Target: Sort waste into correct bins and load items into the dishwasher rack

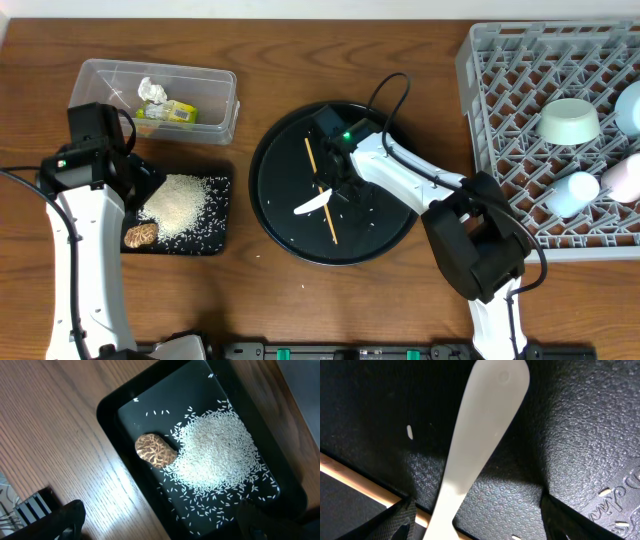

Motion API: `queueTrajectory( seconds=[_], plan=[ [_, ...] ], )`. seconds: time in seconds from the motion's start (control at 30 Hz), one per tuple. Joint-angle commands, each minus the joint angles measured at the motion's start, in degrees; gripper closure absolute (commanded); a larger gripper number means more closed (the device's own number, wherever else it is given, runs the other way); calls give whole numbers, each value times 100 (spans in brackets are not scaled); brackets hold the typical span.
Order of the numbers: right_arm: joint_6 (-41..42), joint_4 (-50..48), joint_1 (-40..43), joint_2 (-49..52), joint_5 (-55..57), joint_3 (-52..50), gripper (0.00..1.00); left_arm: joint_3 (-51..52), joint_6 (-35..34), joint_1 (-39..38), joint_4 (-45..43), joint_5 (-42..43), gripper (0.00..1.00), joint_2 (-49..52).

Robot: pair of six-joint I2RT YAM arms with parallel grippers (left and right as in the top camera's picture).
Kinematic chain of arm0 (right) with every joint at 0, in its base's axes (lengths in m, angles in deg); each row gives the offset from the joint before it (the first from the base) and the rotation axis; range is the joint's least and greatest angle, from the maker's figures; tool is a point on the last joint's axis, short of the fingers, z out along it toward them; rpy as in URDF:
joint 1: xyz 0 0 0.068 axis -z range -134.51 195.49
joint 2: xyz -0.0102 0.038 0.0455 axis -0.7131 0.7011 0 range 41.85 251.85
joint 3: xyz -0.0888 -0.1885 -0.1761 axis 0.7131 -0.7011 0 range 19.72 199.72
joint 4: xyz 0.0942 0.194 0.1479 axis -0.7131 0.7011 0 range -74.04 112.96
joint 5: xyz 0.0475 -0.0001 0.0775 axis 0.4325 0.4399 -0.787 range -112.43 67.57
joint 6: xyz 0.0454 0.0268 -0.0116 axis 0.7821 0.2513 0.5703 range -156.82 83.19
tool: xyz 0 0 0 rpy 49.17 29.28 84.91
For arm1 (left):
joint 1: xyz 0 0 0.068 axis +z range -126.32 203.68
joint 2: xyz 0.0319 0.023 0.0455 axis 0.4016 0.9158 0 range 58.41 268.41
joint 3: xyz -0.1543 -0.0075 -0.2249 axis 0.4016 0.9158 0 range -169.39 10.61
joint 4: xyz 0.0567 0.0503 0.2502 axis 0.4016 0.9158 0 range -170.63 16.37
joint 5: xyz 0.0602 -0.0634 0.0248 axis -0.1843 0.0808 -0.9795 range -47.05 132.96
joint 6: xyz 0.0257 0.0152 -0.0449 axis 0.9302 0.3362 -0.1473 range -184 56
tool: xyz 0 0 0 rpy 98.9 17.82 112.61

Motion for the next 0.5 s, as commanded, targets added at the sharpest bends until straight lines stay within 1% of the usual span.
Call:
queueTrajectory(
  seconds=[0.0, 0.03, 0.13, 0.2, 0.27, 0.37, 0.47],
  plan=[
    [205, -24, 9, 76, 168, -9, 27, -50, -90, 26, 37, -111, 2, -4],
    [221, -26, 4, 76, 168, -9, 30, -50, -90, 26, 39, -111, 2, -4],
    [247, -31, -2, 76, 166, -9, 44, -50, -90, 26, 37, -111, 2, -4],
    [247, -39, -13, 76, 164, -9, 50, -50, -90, 26, 39, -111, 2, -4],
    [245, -33, -24, 76, 164, -9, 60, -50, -90, 26, 37, -111, 2, -4],
    [245, -15, -39, 76, 140, -9, 70, -50, -90, 26, 37, -111, 2, -4],
    [245, -17, -39, 76, 42, -9, 76, -50, -90, 26, 37, -111, 2, -4]
  ],
)
